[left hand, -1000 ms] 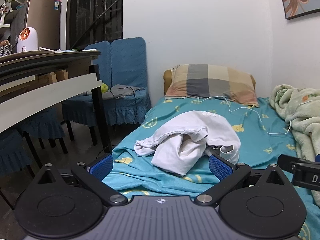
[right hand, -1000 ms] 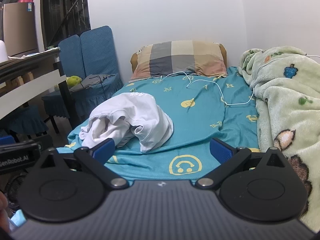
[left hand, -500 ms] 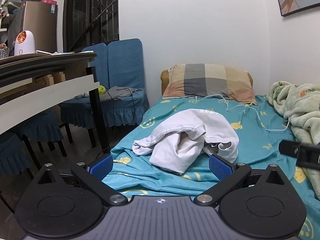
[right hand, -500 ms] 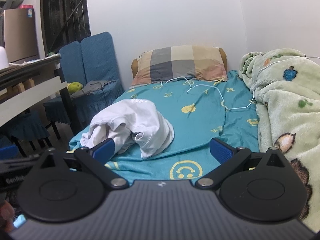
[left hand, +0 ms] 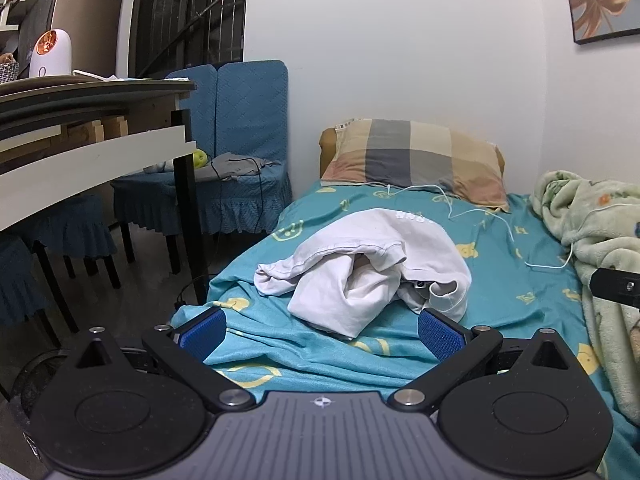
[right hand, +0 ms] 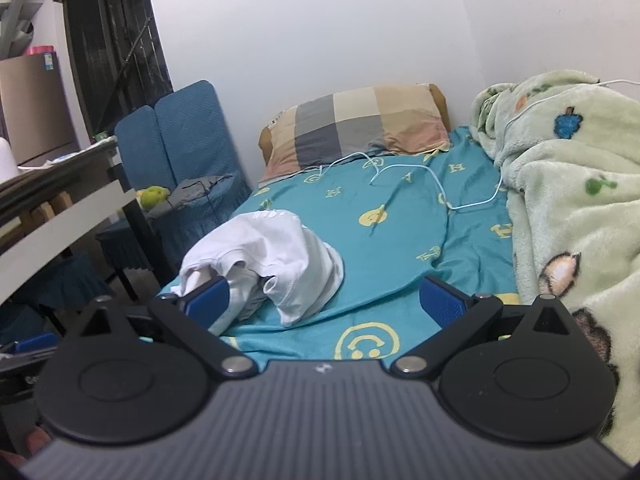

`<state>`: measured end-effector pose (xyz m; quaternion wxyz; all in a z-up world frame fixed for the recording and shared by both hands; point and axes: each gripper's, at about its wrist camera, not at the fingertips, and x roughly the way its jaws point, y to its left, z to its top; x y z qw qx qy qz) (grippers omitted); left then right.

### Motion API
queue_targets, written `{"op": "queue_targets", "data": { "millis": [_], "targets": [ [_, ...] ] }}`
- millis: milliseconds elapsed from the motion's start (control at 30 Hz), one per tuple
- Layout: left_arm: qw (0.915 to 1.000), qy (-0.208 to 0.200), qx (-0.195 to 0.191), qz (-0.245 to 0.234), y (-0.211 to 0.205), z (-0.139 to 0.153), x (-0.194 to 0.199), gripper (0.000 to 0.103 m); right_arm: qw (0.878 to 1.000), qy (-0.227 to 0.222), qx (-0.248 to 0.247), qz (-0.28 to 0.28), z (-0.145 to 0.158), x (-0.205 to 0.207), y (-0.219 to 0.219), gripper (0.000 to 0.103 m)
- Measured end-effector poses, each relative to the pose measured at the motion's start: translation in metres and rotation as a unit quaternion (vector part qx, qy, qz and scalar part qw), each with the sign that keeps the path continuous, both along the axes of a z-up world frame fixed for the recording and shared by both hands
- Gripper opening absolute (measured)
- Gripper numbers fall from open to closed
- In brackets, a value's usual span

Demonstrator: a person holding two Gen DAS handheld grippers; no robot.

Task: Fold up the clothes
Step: 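Move both grippers toward the crumpled white T-shirt on the bed, then grasp the white T-shirt fabric with the left gripper and lift it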

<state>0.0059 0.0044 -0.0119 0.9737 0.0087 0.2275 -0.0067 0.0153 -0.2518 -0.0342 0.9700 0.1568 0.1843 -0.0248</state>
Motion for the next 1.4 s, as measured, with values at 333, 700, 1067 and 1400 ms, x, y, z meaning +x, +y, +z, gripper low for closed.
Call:
{"op": "queue_targets", "data": {
  "millis": [333,700,1067,1400],
  "targets": [
    [0.9995,0.011,-0.030,-0.006,0.004,0.003,0.001,0.103,0.999,-0.006,0.012,0.049,0.004,-0.002,0.003,0.103],
    [0.9986,0.045,-0.017,-0.023,-0.011,0.011,0.066,0.092,0.999,-0.006,0.028,0.016,-0.006,-0.011,-0.003,0.103],
    [0.9914,0.038,0.094,-0.082,-0.049,-0.025,0.148,0.080,0.997,0.026,0.069,0.006,-0.024,0.011,-0.004,0.103],
    [0.9702,0.011,0.197,-0.141,-0.086,-0.066,0.212,0.053,0.989,0.042,0.139,-0.038,-0.038,0.020,-0.027,0.103]
  ]
}}
